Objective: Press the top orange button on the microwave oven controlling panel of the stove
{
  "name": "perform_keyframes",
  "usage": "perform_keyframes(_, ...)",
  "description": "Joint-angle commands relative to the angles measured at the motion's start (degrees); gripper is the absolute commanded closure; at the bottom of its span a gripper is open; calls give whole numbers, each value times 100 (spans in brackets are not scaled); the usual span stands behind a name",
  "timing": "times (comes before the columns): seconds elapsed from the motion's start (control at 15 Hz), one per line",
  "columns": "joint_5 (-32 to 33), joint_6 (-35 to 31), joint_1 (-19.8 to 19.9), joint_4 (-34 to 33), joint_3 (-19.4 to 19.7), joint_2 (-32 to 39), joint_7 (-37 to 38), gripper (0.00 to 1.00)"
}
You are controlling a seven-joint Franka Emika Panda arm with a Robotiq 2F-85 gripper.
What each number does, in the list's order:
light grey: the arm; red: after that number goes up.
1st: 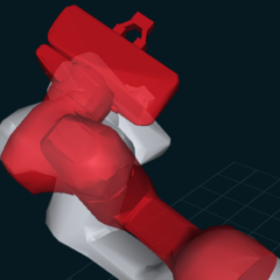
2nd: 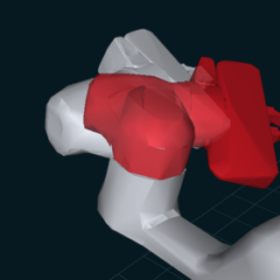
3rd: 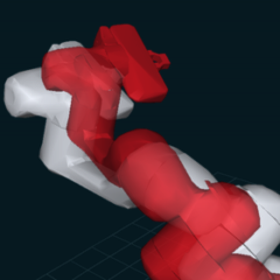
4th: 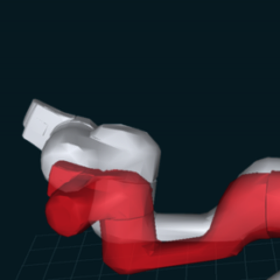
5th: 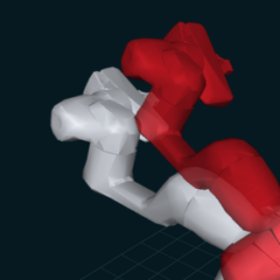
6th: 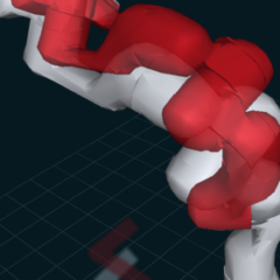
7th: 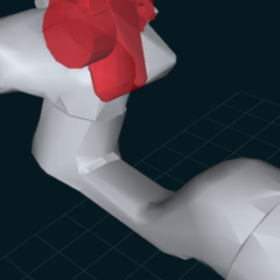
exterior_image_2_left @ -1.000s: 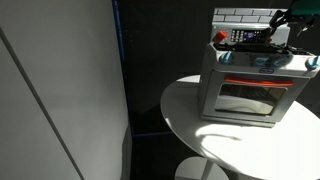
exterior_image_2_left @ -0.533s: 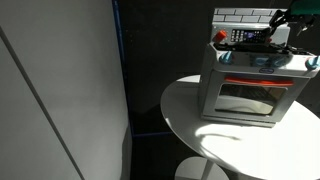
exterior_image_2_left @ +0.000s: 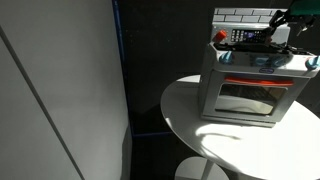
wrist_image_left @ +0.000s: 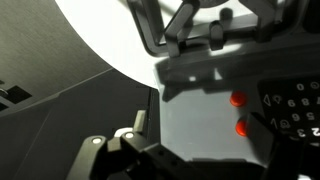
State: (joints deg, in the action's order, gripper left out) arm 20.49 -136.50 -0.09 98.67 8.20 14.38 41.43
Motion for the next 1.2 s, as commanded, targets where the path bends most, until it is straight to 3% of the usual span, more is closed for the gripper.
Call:
perform_keyframes(0.0,158,-21,-41,-296,139,248,180,0)
perform_keyframes(0.47,13,150,-39,-246,100,103,-7,0)
perform_keyframes(1.13,-1276,1222,128,68,-158,-721,-1390,0)
